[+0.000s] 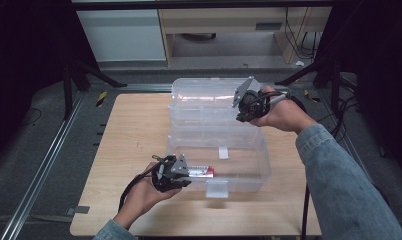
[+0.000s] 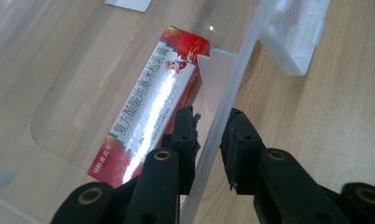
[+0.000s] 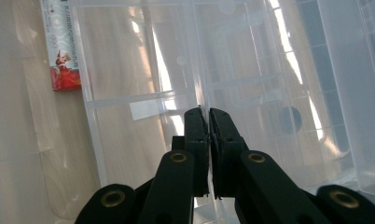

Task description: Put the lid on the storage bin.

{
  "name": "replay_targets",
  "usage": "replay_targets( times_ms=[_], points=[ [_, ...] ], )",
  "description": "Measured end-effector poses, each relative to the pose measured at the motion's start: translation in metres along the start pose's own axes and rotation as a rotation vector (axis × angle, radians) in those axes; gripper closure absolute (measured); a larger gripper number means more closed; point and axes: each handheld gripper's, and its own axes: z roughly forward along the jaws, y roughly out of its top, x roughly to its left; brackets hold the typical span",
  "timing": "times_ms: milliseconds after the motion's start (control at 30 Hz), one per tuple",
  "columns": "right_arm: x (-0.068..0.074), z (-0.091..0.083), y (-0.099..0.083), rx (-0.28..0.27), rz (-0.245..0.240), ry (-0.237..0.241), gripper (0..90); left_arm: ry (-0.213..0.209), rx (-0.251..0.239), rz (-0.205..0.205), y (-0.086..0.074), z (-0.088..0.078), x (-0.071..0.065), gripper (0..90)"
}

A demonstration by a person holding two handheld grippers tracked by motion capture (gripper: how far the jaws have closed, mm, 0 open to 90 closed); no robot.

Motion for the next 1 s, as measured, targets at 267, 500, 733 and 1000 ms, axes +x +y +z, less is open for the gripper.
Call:
replay_targets(
  times_ms=[267,500,733,1000],
  points=[
    [0.013,-0.008,-0.005,-0.013,-0.03,-0.008,88.2,0.007,0.0,0.0,0.0,0.001,-0.001,73.5],
    [0.024,-0.014,-0.013,-0.051,-0.018,-0.004,88.7,0.011,0.009,0.007,0.001,0.001,-0.002,72.7],
    [0.032,-0.018,-0.015,-0.052,-0.027,0.0,89.1,0.011,0.008,0.005,0.001,0.002,-0.002,72.3],
    [0.042,-0.021,-0.017,-0.042,-0.029,0.005,89.1,0.013,0.007,0.006,0.0,0.002,-0.002,72.1]
  ],
)
